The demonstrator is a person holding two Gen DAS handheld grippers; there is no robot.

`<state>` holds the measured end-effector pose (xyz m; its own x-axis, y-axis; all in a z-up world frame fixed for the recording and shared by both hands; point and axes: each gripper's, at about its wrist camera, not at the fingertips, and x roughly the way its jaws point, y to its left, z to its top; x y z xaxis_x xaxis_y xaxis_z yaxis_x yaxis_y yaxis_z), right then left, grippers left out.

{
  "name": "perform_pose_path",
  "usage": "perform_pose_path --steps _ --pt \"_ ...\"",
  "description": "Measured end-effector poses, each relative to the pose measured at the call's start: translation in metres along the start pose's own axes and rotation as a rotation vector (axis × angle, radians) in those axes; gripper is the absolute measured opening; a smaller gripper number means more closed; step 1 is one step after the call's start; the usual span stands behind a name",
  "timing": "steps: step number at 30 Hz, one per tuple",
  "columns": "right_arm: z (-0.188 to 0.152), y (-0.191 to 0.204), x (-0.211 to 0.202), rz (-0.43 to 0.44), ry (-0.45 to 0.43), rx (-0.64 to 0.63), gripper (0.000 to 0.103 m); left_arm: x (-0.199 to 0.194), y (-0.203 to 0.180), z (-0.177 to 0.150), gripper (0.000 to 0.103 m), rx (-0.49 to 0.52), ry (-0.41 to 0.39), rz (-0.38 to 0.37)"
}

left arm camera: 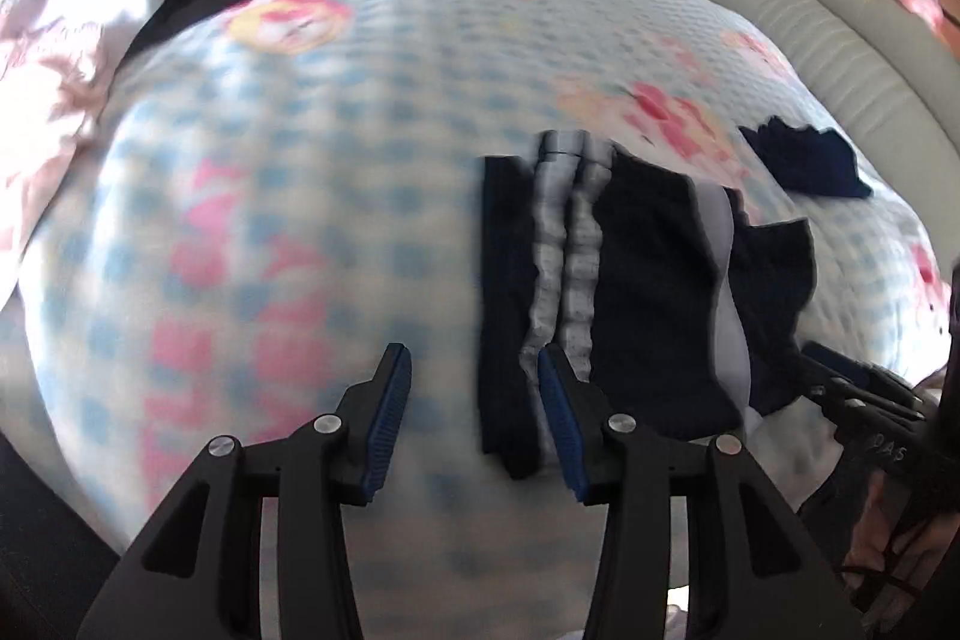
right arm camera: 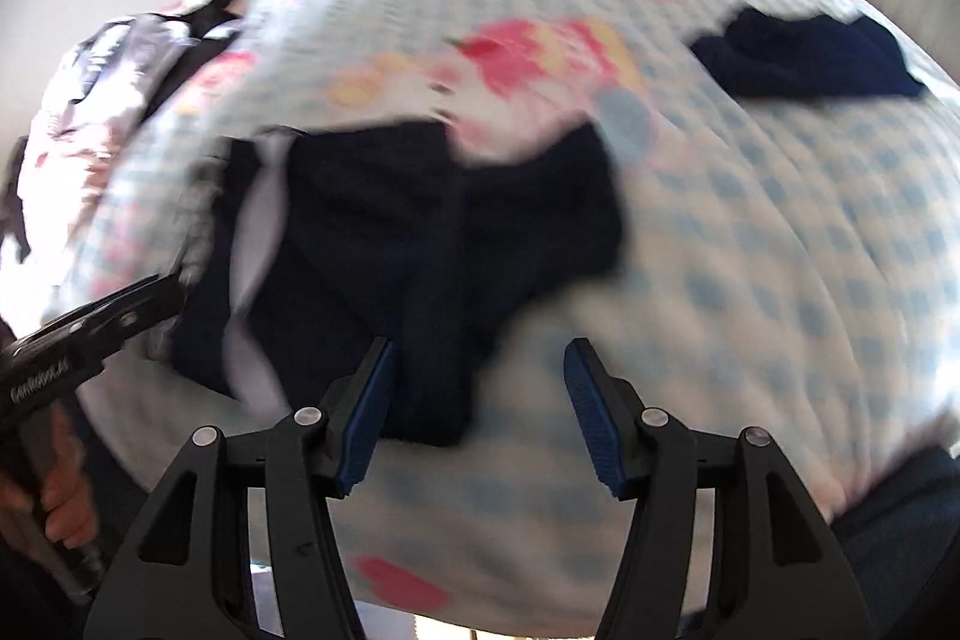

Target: Fold clothes

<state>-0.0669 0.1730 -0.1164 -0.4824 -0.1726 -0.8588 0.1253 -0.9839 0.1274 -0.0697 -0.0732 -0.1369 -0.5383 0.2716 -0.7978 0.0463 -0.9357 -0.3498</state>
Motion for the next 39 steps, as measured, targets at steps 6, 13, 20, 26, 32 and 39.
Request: perform_pose_path --steps 6,13,20,26,32,39 --pt "-0.006 -0.01 -0.014 0.023 -0.025 0.071 0.06 -0.005 0.009 0.002 0.046 -0.046 -0.001 -0.116" --pt "-0.009 -0.005 -0.006 -0.052 0.02 0.04 0.059 -0.004 0.025 0.004 0.046 -0.085 -0.014 -0.056" --pt "0.001 -0.026 -0.027 0.002 -0.032 0.099 0.065 -0.003 0.039 0.006 0.049 -0.18 -0.008 -0.235" --pt "0.014 -0.032 0.006 0.24 0.08 0.164 0.065 0.017 0.027 0.011 0.049 -0.16 0.039 -0.313" --pt "0.028 -0.015 0.042 0.284 0.128 0.106 0.069 0.046 0.012 0.019 0.053 -0.113 0.122 -0.269" --pt "0.043 0.0 0.03 0.297 0.07 0.047 0.017 0.021 -0.018 0.031 0.013 -0.023 0.093 -0.225"
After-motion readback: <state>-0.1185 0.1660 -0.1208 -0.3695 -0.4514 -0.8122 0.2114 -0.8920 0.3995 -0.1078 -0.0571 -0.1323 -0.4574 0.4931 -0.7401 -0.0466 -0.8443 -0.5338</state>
